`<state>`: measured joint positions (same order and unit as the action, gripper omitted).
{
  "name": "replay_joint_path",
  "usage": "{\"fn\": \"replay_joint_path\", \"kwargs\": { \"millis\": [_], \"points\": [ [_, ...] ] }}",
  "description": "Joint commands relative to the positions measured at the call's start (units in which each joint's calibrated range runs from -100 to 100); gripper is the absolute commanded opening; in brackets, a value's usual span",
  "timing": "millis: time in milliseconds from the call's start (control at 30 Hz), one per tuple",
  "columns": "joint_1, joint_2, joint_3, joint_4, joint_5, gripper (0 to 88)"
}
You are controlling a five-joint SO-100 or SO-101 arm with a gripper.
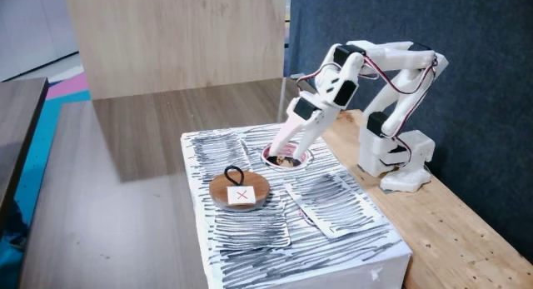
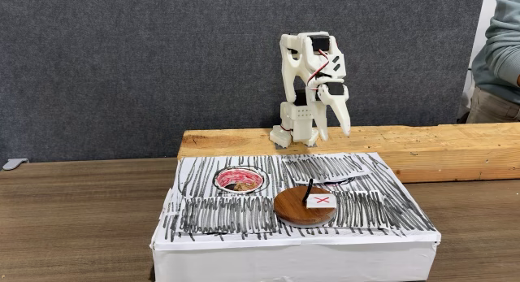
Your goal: Pick the brown debris from the hole.
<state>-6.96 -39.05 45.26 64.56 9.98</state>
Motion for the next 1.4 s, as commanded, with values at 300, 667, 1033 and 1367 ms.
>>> {"fn": "replay_joint_path", "kwargs": {
  "millis": [300, 667, 1033, 1367],
  "points": [
    [0.23, -1.32, 0.03, 0.39, -0.42, 35.1],
    [0.3, -1.4, 5.57, 0.3, -0.37, 35.1],
    [0.38, -1.82, 4.76, -0.28, -0.37, 35.1],
    [19.97, -13.21, 5.57, -5.73, -2.18, 35.1]
  ]
}}
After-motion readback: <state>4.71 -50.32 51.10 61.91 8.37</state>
